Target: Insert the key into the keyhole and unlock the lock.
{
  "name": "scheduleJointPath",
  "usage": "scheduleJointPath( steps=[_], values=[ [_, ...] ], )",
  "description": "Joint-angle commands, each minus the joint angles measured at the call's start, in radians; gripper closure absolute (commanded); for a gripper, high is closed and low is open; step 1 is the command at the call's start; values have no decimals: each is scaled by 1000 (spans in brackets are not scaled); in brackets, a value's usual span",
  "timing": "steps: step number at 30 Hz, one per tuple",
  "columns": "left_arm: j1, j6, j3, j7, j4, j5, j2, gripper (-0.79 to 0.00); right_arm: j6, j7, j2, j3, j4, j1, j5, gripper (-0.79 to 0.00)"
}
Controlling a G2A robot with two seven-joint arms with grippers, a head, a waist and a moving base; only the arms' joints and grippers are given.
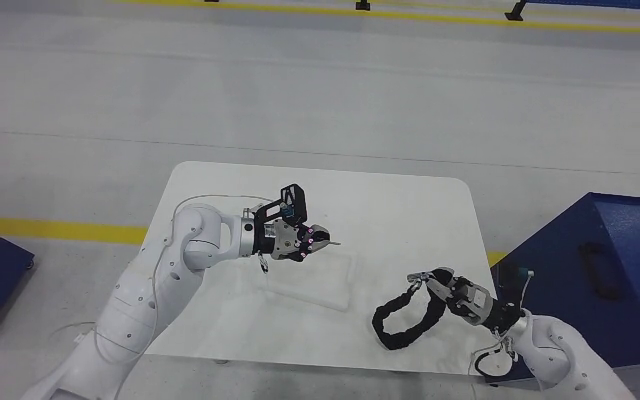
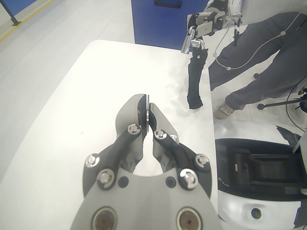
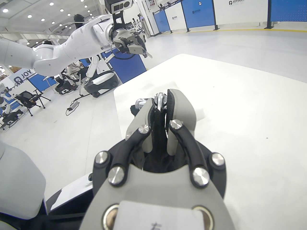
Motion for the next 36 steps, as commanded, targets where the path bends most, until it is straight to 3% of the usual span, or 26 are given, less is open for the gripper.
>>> scheduleJointPath(
  steps=[1, 4, 6, 9, 13, 17, 21, 25, 27, 33, 36],
  values=[
    [0, 0, 0, 0, 0, 0, 0, 0, 0, 0, 0, 0, 0, 0, 4, 0],
    [0, 0, 0, 0, 0, 0, 0, 0, 11, 9, 0, 6, -13, 6, -23, 0],
    [0, 0, 0, 0, 0, 0, 0, 0, 81, -32, 0, 50, -58, 15, -184, 0],
    [0, 0, 0, 0, 0, 0, 0, 0, 157, -231, -5, 97, -119, -4, -410, 0],
    [0, 0, 0, 0, 0, 0, 0, 0, 306, -585, -1, 163, -173, -51, -783, 0],
    [0, 0, 0, 0, 0, 0, 0, 0, 456, -854, 9, 206, -177, -86, -1049, 0],
    [0, 0, 0, 0, 0, 0, 0, 0, 457, -895, 12, 231, -154, -100, -1062, 0],
    [0, 0, 0, 0, 0, 0, 0, 0, 437, -872, 2, 216, -136, -82, -917, 0],
    [0, 0, 0, 0, 0, 0, 0, 0, 437, -872, 2, 216, -136, -82, -917, -785],
    [0, 0, 0, 0, 0, 0, 0, 0, 428, -861, 2, 212, -132, -86, -911, -785],
    [0, 0, 0, 0, 0, 0, 0, 0, 215, -615, 3, 195, -84, -54, -752, -785]
  ],
)
